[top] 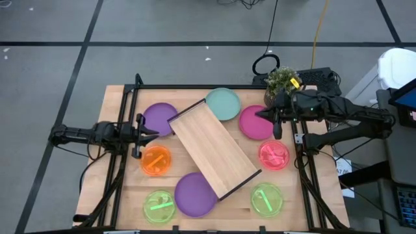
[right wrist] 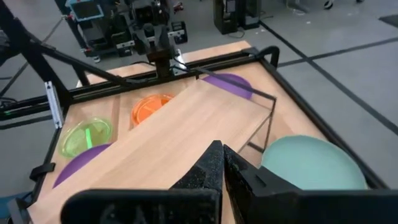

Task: Place and stack plates onto a shelf
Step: Put the top pink plate on the shelf

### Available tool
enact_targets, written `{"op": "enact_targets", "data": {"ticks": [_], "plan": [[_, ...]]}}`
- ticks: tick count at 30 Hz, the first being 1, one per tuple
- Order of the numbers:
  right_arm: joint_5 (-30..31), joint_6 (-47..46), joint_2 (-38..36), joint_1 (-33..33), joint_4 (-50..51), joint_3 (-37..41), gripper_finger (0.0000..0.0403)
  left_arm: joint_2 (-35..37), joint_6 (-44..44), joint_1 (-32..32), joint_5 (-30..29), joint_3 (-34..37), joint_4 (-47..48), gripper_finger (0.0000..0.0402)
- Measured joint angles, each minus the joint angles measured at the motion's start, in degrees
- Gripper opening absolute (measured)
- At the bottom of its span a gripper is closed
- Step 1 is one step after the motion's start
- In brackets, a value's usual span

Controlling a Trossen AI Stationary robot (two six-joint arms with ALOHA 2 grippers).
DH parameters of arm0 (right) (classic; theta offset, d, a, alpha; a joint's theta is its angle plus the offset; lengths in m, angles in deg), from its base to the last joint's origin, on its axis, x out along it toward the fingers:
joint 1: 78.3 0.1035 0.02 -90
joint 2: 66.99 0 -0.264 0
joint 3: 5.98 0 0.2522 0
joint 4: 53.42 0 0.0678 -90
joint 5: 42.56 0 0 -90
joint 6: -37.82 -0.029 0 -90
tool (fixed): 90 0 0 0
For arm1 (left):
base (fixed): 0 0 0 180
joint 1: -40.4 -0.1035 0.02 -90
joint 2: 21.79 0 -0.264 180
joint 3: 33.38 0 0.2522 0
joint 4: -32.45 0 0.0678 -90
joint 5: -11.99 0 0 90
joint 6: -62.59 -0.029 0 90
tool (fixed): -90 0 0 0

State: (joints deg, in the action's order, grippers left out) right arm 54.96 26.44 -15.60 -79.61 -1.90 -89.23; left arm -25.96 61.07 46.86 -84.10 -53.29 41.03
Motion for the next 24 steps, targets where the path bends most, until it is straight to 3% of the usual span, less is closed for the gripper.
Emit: {"op": "enact_targets", "data": {"ticks": [6,17,24], "plan": [[-0.02,-0.02,-0.14,2.37,-2.36,3.44,0.0,-7.37,0.52,0.0,0.04,-8.05,6.31,0.0006],[5.35,-0.47,-0.14,4.75,-4.36,8.1,0.0,-20.34,2.2,-0.02,0.04,-26.69,15.89,0.0002],[12.18,-6.99,-0.14,4.92,-3.36,12.12,0.0,-26.83,2.49,0.0,0.02,-36.98,21.31,0.0002]]}}
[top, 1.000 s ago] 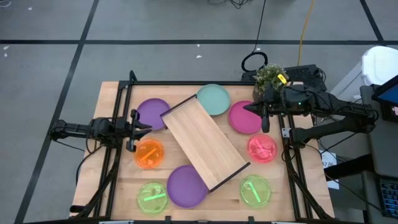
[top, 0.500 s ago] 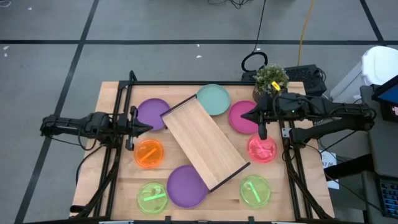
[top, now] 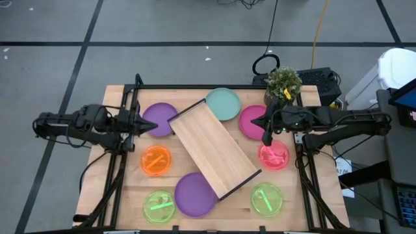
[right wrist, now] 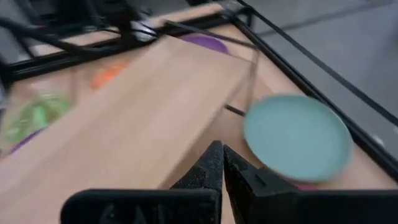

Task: Place and stack plates onto a shelf
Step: Put the top pink plate on the shelf

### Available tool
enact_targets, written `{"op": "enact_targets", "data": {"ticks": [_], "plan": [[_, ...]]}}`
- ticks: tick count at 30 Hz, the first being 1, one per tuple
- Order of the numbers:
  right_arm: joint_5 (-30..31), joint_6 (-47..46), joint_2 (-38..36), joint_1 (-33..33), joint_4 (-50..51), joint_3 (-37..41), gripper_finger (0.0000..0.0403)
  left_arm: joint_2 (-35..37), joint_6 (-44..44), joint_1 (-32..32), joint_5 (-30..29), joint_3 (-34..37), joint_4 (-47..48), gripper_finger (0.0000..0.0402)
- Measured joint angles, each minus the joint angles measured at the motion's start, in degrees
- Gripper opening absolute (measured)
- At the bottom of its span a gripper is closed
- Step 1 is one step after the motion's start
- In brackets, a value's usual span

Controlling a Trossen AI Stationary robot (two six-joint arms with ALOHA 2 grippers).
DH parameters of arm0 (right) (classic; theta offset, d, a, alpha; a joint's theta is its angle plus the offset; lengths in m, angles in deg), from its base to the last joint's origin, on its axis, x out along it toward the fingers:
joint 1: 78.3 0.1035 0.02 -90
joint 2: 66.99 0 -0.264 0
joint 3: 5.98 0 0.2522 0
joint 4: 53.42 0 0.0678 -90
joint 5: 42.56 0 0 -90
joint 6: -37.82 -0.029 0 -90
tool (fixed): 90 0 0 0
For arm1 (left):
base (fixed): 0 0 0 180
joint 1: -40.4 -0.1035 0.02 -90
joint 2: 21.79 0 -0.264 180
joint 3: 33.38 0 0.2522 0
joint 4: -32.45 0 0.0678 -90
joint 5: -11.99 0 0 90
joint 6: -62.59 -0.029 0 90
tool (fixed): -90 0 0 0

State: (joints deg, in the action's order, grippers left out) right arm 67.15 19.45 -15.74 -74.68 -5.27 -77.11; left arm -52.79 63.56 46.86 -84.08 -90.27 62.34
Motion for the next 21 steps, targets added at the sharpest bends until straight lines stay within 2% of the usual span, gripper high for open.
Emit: {"op": "enact_targets", "data": {"ticks": [5,17,21], "plan": [[4.38,-7.19,0.22,-0.02,4.55,3.69,0.0,-2.54,0.0,0.0,0.0,-1.35,1.01,0.0002],[5.92,-21.06,0.22,-1.01,7.27,18.35,0.0,-8.84,-0.69,0.0,0.0,-1.33,1.9,0.0001],[5.78,-22.94,0.2,-2.05,7.4,20.81,0.0,-10.23,-1.74,0.0,-0.02,-1.31,0.2,0.0001]]}}
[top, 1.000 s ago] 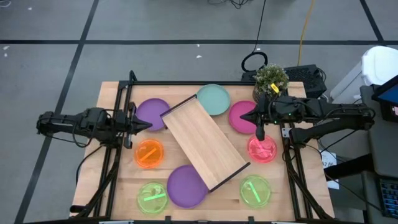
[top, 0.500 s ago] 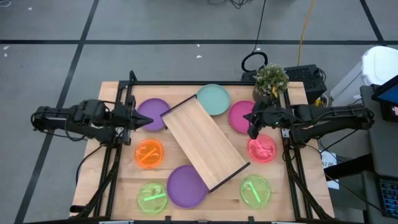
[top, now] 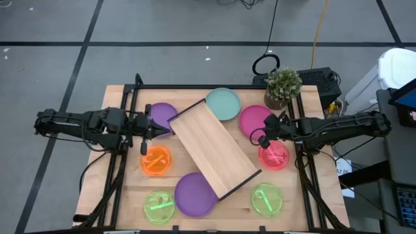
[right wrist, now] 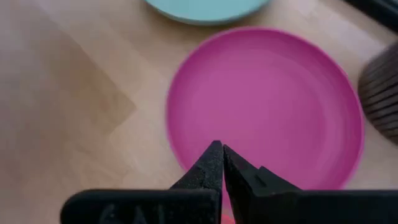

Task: Place and stack plates onto a shelf
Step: Put the top pink plate on the shelf

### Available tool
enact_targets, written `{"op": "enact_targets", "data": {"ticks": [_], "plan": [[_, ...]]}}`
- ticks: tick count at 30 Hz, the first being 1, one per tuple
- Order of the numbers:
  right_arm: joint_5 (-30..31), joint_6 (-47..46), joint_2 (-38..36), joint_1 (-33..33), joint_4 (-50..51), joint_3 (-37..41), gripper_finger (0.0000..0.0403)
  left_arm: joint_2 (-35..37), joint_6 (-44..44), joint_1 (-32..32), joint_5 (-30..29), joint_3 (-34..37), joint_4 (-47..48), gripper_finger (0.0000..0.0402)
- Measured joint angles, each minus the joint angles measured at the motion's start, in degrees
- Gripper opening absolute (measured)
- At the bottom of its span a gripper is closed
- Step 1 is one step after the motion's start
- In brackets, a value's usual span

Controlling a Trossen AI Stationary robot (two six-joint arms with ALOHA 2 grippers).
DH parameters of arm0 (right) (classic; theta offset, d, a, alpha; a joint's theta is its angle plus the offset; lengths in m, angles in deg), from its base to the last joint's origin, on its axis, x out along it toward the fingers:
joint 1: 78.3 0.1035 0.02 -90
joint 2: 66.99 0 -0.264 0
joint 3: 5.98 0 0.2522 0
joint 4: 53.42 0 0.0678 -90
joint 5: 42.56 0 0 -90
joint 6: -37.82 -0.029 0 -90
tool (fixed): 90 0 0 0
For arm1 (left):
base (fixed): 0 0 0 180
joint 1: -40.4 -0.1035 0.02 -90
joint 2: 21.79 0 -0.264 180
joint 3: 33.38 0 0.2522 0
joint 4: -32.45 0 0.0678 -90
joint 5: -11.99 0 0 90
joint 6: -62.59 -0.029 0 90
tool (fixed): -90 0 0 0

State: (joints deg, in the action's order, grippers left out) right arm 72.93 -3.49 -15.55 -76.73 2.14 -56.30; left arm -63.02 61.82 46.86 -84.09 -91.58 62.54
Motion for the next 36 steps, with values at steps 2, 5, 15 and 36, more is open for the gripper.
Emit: {"op": "enact_targets", "data": {"ticks": [2,5,15,36], "plan": [[0.0,-1.11,0.0,-0.27,0.36,0.15,0.0,-0.47,-0.38,0.0,0.01,0.0,-0.77,0.0001],[0.01,-1.48,0.0,-0.88,-0.05,0.15,0.0,-1.5,-0.42,0.0,0.02,0.0,-0.89,0.0001],[0.18,-5.16,0.0,-5.47,3.26,0.15,0.0,-4.86,-0.45,0.0,0.0,0.0,-1.49,0.0001],[-1.68,-15.97,0.68,-15.43,3.17,3.74,0.0037,-9.21,4.34,0.0,0.02,0.02,-1.59,0.0001]]}}
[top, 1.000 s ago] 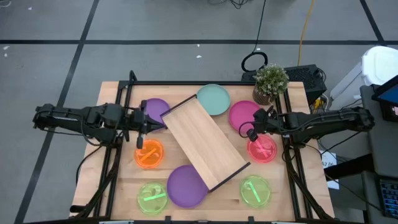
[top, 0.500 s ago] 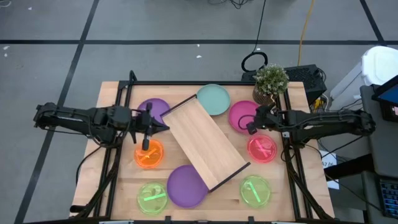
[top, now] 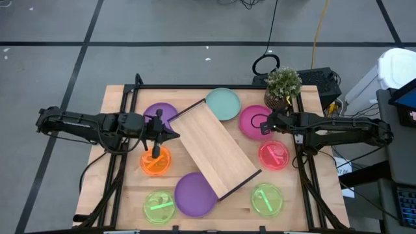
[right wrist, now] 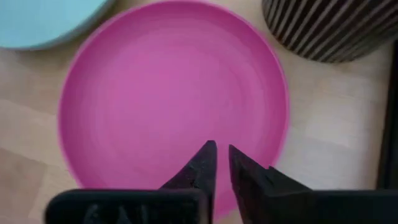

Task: Place and stack plates onto a shelf
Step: Put the top pink plate on the shelf

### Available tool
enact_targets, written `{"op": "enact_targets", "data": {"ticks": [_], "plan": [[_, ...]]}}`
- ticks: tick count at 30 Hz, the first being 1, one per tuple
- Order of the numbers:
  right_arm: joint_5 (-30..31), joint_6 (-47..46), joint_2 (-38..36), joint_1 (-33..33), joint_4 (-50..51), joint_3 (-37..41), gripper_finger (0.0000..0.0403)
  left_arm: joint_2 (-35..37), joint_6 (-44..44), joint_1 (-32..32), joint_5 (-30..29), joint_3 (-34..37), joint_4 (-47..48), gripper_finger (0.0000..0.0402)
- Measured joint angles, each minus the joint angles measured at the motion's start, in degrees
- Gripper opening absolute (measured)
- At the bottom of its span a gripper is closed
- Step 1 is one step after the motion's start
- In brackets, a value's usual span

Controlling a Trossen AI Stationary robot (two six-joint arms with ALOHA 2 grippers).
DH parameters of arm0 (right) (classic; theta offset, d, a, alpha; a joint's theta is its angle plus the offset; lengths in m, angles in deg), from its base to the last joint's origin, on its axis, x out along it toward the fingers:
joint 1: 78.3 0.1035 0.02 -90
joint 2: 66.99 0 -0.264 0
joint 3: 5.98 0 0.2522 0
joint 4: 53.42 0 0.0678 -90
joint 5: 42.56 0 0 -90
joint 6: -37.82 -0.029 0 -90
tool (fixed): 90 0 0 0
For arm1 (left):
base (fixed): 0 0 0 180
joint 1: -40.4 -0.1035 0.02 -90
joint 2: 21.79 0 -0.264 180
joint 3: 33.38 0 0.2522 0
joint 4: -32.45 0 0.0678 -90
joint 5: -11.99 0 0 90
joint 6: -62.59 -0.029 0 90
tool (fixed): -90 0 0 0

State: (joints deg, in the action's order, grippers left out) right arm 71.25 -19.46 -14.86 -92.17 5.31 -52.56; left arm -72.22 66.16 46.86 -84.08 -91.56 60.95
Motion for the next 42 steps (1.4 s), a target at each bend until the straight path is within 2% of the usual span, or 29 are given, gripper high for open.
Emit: {"op": "enact_targets", "data": {"ticks": [8,14,25,31,39,42], "plan": [[0.47,-1.62,4.01,-3.03,1.59,0.0,0.0133,0.04,-0.26,0.0,0.0,0.02,-0.08,0.0001],[1.99,1.08,7.97,-7.35,0.75,0.0,0.017,0.04,-0.26,0.0,0.0,0.02,-0.05,0.0001],[3.4,4.6,12.74,-10.36,-3.32,1.86,0.0163,0.07,-0.39,0.0,-0.01,0.02,-0.35,0.0001],[2.91,6.14,11.92,-12.62,-7.65,5.78,0.016,0.09,-2.24,0.0,-0.02,0.02,-1.48,0.0001],[-0.89,10.08,11.17,-15.65,-16.67,10.21,0.0158,0.09,-5.63,0.0,-0.02,0.02,-1.68,0.0001],[-1.16,10.35,11.08,-16.18,-17.39,11.04,0.0142,0.09,-6.83,0.0,-0.03,0.02,-2.25,0.0001]]}}
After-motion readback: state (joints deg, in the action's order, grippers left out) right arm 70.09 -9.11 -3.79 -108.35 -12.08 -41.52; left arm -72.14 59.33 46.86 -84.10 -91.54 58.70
